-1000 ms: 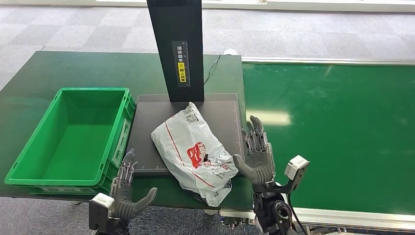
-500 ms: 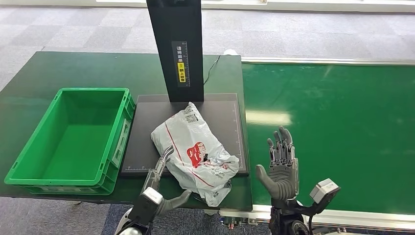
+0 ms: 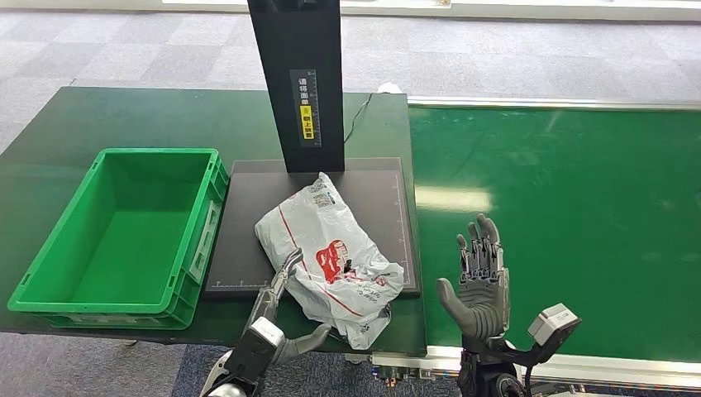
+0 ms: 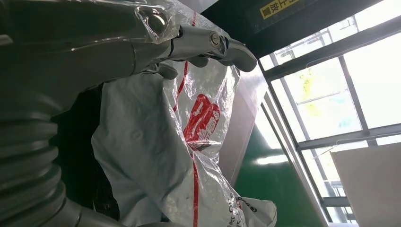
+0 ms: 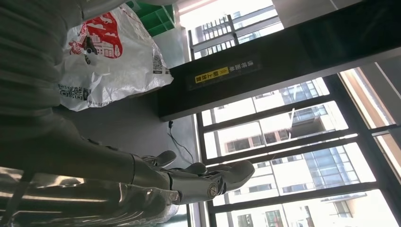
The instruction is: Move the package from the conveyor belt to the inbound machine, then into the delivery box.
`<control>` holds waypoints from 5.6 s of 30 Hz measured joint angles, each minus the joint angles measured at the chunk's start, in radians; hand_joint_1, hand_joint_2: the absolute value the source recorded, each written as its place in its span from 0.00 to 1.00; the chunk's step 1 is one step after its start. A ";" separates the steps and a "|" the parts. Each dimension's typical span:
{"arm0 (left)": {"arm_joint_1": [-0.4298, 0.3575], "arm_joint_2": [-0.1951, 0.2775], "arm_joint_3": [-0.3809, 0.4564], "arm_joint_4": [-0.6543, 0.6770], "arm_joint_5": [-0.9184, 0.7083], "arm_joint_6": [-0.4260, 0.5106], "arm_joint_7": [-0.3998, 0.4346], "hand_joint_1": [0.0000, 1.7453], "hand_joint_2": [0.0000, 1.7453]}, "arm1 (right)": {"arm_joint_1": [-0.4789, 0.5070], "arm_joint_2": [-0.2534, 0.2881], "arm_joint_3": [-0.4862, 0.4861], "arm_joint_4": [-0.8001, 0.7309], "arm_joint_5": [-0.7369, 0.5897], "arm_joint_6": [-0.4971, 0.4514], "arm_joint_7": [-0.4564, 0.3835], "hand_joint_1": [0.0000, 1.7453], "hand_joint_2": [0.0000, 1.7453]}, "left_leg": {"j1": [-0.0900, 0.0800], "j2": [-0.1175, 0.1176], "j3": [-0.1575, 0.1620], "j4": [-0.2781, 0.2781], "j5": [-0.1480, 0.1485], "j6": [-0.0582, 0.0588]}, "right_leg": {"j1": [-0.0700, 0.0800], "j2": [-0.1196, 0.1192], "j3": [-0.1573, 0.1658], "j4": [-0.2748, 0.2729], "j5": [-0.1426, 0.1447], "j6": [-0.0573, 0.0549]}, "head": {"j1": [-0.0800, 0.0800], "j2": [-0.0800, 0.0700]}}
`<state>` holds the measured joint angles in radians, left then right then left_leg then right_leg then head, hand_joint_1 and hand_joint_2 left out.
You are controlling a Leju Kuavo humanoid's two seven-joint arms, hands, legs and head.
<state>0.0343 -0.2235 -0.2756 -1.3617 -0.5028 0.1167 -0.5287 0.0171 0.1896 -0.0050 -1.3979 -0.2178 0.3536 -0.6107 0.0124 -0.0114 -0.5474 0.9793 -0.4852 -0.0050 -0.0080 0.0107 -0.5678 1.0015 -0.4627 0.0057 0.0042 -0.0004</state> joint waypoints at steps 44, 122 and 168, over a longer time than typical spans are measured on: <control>-0.720 -0.112 -0.332 1.014 -0.279 -0.039 0.343 0.00 1.00 | -0.202 0.012 0.032 0.119 0.002 -0.021 0.006 0.00 1.00 | -0.001 0.000 0.021 -0.001 -0.001 0.001 | -0.001 0.000 0.024 0.000 0.002 0.000 | -0.001 0.000; -0.193 0.092 -0.057 -0.237 0.332 0.324 -0.169 1.00 1.00 | -0.029 -0.006 0.037 0.006 0.027 -0.092 -0.018 0.00 1.00 | -0.001 0.000 -0.002 0.000 0.000 0.000 | -0.001 0.000 -0.001 0.000 0.000 0.000 | -0.001 0.000; -0.771 0.314 0.517 0.268 0.334 0.197 0.061 1.00 1.00 | -0.061 0.017 0.017 0.005 0.045 -0.061 0.012 0.00 1.00 | 0.000 0.000 -0.004 0.000 0.003 -0.001 | 0.000 0.000 -0.004 0.001 0.001 -0.001 | -0.001 0.000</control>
<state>-0.7366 0.0903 0.2418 -1.0936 -0.1692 0.3136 -0.4673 -0.0437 0.2064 0.0117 -1.3928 -0.1730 0.2928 -0.5989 0.0124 -0.0114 -0.5511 0.9794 -0.4819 -0.0057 -0.0079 0.0110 -0.5716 1.0029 -0.4614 0.0051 0.0034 -0.0004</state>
